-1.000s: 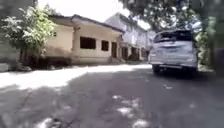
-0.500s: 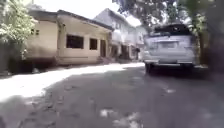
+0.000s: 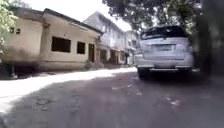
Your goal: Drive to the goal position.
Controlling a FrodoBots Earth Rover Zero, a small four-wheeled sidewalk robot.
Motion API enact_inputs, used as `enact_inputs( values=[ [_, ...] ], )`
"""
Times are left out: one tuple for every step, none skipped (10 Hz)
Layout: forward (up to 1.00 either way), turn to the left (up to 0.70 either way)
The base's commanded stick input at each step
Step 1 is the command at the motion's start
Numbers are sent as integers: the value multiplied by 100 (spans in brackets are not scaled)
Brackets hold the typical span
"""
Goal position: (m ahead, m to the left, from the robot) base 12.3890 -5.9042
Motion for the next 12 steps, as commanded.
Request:
enact_inputs(
  values=[
    [100, 0],
    [100, 0],
    [87, 0],
    [87, 0],
    [87, 0],
    [87, 0],
    [77, 1],
    [24, 36],
    [14, 14],
    [14, 3],
    [14, 2],
    [14, 2]
  ],
)
